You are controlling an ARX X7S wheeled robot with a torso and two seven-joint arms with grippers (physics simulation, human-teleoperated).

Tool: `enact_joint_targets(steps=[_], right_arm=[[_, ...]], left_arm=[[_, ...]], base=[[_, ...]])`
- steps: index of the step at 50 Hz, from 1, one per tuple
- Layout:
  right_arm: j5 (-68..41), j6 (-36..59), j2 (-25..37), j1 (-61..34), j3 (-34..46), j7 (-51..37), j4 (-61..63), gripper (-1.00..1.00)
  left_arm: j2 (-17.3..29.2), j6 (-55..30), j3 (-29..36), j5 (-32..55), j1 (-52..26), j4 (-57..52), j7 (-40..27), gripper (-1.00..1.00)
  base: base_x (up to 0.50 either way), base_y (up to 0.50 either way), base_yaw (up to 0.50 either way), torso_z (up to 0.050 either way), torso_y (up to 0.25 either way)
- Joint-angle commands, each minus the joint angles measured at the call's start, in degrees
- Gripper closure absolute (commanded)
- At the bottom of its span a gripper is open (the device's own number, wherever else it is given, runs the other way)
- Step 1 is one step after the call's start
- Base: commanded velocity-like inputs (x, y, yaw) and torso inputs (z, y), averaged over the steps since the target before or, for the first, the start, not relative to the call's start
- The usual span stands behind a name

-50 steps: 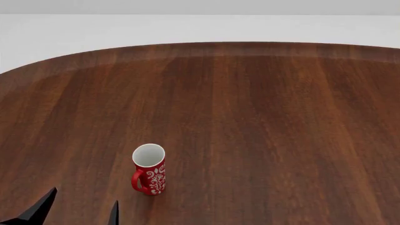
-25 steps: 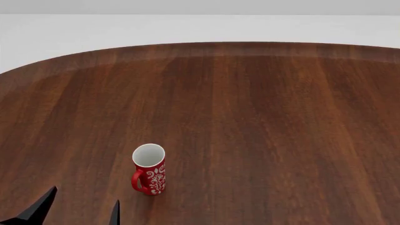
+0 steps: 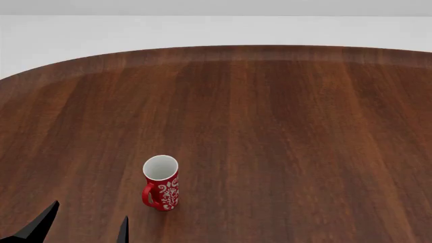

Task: Put the white mug on the plate.

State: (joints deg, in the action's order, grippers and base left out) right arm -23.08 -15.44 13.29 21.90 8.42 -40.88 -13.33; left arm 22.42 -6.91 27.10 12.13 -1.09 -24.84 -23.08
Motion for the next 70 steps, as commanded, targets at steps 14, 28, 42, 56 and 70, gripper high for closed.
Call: enact_joint_targets(steps=[14,28,42,56,70], right_arm=[[0.1,3.1,1.4,1.1,0.1,-2.1,5.3,-1.00],[2.2,6.6,3.4,3.7,0.4,-6.5,15.2,-1.00],[6.0,11.6,5.9,6.4,0.1,-12.3,26.9,-1.00],[7.6,16.0,7.9,6.8,0.0,-14.8,35.3,-1.00],[9.1,19.9,10.0,6.3,0.2,-16.0,41.8,-1.00]], left_arm=[[0.4,-0.2,0.4,0.0,-0.3,-1.3,-0.1,-1.00],[0.2,0.3,0.7,0.5,-0.7,-0.5,0.2,-1.00],[0.5,1.0,0.5,0.7,-0.5,-0.4,0.0,-1.00],[0.8,1.6,0.0,1.2,-0.1,-0.9,-0.3,-1.00],[1.3,1.7,-0.5,1.2,-0.2,-1.8,-0.9,-1.00]], base=[[0.00,0.00,0.00,0.000,0.000],[0.00,0.00,0.00,0.000,0.000],[0.00,0.00,0.00,0.000,0.000],[0.00,0.00,0.00,0.000,0.000],[0.00,0.00,0.00,0.000,0.000]])
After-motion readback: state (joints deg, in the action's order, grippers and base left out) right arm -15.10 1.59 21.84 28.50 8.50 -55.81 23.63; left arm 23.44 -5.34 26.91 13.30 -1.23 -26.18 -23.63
